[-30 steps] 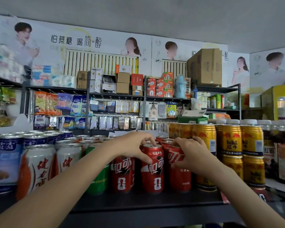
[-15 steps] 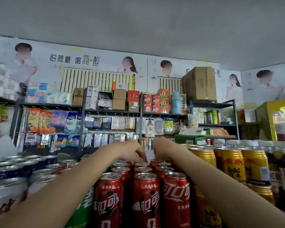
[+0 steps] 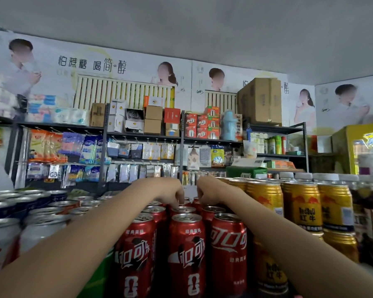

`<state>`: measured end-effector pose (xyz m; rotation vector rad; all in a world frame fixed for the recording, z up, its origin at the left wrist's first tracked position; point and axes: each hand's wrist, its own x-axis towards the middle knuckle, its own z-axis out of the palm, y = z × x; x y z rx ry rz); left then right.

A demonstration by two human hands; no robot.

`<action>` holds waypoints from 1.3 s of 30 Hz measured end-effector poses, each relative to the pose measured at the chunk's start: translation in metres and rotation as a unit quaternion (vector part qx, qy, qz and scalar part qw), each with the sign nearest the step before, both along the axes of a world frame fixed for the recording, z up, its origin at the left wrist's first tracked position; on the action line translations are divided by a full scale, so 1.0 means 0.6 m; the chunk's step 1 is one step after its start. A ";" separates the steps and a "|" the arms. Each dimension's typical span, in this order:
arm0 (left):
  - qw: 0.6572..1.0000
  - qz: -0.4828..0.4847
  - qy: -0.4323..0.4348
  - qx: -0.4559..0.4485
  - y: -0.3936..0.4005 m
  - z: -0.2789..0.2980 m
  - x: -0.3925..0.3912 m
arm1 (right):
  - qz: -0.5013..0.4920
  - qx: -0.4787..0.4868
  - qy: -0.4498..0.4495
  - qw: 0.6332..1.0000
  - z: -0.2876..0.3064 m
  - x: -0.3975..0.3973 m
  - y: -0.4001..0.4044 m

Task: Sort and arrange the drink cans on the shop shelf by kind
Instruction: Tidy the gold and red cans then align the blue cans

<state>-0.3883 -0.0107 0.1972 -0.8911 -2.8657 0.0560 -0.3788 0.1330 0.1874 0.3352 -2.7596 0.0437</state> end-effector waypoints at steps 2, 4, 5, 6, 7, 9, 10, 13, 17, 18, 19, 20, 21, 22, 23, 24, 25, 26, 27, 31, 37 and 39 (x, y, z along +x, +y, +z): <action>1.000 0.002 -0.003 0.011 -0.004 -0.002 0.001 | 0.002 0.007 0.007 1.000 -0.003 0.001 0.001; 1.000 0.005 -0.005 0.021 -0.007 -0.005 0.006 | -0.004 0.005 0.010 1.000 -0.005 0.005 0.001; 1.000 0.007 -0.006 0.024 -0.007 -0.006 0.009 | -0.010 0.003 0.010 1.000 -0.005 0.009 0.001; 1.000 0.007 -0.008 0.026 -0.007 -0.008 0.013 | -0.015 0.003 0.011 1.000 -0.006 0.012 0.002; 1.000 0.005 -0.010 0.027 -0.007 -0.009 0.018 | -0.019 0.005 0.014 1.000 -0.006 0.017 0.002; 0.999 -0.001 -0.013 0.034 -0.008 -0.010 0.029 | -0.025 -0.002 0.017 1.000 -0.002 0.027 0.004; 0.999 -0.004 -0.014 0.039 -0.010 -0.009 0.036 | -0.023 -0.012 0.012 1.000 0.002 0.033 0.005; 0.998 -0.016 -0.022 0.057 -0.012 -0.007 0.060 | 0.001 -0.033 -0.006 0.999 0.011 0.063 0.012; 0.997 -0.028 -0.014 0.064 -0.009 -0.018 0.083 | 0.011 -0.044 -0.020 0.999 0.007 0.092 0.019; 0.997 -0.027 -0.007 0.069 -0.008 -0.020 0.086 | 0.007 -0.047 -0.027 0.998 0.006 0.096 0.018; 0.997 -0.028 0.002 0.079 -0.007 -0.021 0.088 | 0.001 -0.047 -0.034 0.998 0.006 0.099 0.017; 0.996 -0.028 0.012 0.089 -0.008 -0.020 0.088 | -0.004 -0.039 -0.039 0.998 0.006 0.100 0.015; 0.995 -0.029 0.021 0.096 -0.010 -0.019 0.089 | -0.010 -0.028 -0.039 0.999 0.006 0.099 0.013; 0.994 -0.029 0.029 0.100 -0.012 -0.019 0.088 | -0.014 -0.020 -0.037 0.999 0.006 0.097 0.011; 0.994 -0.031 0.032 0.104 -0.015 -0.019 0.087 | -0.015 -0.021 -0.033 0.999 0.005 0.093 0.009; 0.993 -0.032 0.030 0.108 -0.018 -0.020 0.085 | -0.012 -0.029 -0.028 0.999 0.005 0.087 0.008; 0.993 -0.034 0.025 0.111 -0.020 -0.023 0.083 | -0.009 -0.042 -0.020 0.999 0.003 0.078 0.007; 0.993 -0.037 0.022 0.109 -0.022 -0.024 0.082 | -0.011 -0.052 -0.010 0.999 0.002 0.070 0.005; 0.993 -0.041 0.021 0.104 -0.024 -0.024 0.081 | -0.018 -0.054 0.002 0.998 0.001 0.060 0.003; 0.995 -0.057 0.028 0.081 -0.025 -0.025 0.074 | -0.066 -0.036 0.027 0.997 -0.008 0.025 -0.011; 0.996 -0.065 0.043 0.039 -0.019 -0.023 0.065 | -0.074 -0.035 0.033 0.996 -0.005 0.006 -0.015; 0.997 -0.066 0.042 0.027 -0.016 -0.018 0.064 | -0.074 -0.046 0.039 0.995 -0.005 0.003 -0.012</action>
